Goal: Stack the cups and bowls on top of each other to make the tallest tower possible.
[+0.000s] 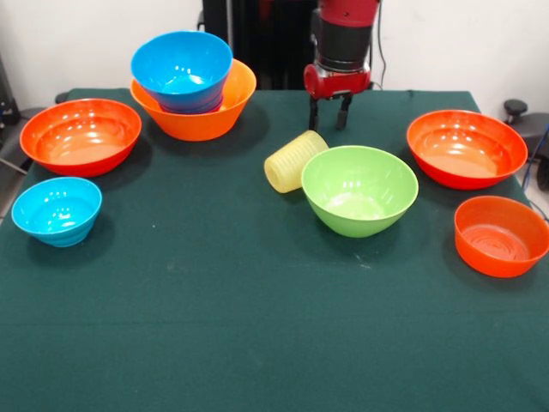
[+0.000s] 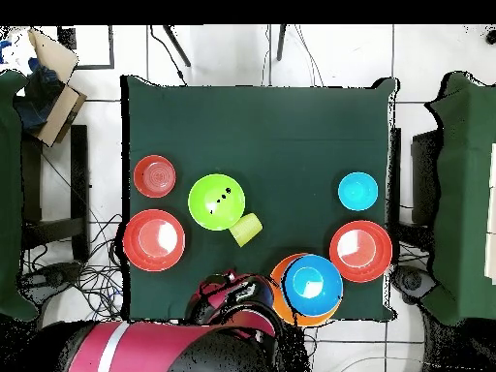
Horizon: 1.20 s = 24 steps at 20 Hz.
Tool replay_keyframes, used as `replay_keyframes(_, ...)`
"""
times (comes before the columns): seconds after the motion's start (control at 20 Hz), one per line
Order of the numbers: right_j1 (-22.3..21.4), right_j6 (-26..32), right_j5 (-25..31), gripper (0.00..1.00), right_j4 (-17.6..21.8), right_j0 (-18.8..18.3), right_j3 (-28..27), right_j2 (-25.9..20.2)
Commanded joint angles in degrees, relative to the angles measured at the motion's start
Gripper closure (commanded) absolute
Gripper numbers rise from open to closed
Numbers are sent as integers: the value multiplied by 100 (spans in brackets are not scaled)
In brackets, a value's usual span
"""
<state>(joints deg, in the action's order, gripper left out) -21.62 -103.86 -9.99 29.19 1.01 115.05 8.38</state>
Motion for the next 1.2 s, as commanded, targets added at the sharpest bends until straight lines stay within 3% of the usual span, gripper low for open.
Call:
replay_keyframes(0.05, 67, -567, 204, 0, -62, -224, -583, -617)
replay_keyframes(0.2, -590, -381, 872, 0, -72, -468, -339, -891)
replay_keyframes(0.3, -804, -252, 1223, 0, -136, -594, -381, -1076)
replay_keyframes(0.65, -749, 91, 1869, 0, -151, -721, -1086, -1455)
replay_keyframes(0.9, -983, 344, 2666, 0, -215, -704, -1427, -1656)
replay_keyframes(1.2, -754, 425, 2932, 0, -110, -763, -1928, -2000)
